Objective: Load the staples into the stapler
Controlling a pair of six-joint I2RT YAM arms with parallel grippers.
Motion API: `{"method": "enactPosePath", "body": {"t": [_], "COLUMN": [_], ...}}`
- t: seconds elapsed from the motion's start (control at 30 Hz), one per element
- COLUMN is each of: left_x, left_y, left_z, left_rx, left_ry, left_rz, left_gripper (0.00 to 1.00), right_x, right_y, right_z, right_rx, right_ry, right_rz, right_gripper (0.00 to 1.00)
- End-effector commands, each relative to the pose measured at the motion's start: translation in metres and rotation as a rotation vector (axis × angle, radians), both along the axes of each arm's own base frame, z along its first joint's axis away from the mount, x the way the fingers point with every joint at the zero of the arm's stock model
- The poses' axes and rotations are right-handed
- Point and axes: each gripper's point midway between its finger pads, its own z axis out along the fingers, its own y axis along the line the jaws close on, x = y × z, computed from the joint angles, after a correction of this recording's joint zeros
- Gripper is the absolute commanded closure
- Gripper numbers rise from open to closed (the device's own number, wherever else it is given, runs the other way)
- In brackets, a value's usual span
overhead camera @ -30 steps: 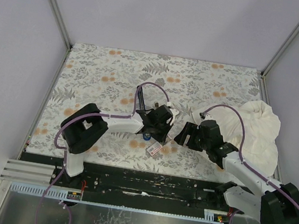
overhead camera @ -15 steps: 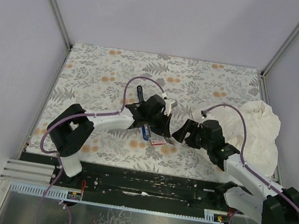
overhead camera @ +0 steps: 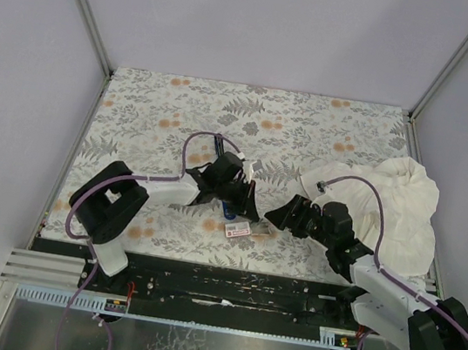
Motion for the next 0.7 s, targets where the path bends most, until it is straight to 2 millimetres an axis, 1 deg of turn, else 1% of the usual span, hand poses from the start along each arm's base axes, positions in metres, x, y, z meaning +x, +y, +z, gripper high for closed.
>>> {"method": "enactPosePath", "body": {"t": [0.0,0.2,0.43,0.67], "left_x": [-0.006,-0.02,-0.028,-0.031], "left_y": [-0.008,-0.008,-0.006,-0.008], "left_z": [0.024,0.025,0.024,0.027], "left_rx": [-0.128,-0.192,-0.22,-0.251], "left_ry": [-0.037,0.007,0.026,0.034], "left_rz": [-0.015,-0.034,-0.044,-0.056], "left_gripper": [1.0,1.0,1.0,1.0], "right_x": [-0.001,-0.013,-0.02,-0.026], "right_y": [0.011,0.024,0.033,0.038], "right_z": [0.027,0.027,0.023,0.019], "right_rx": [0.099,0.167,0.226,0.27], "right_ry": [-0.101,-0.12,-0.114,-0.103], "right_rz": [0.056,0.158,0.22,0.261], "right_gripper": [0.19,0.24,0.31,0.36]}}
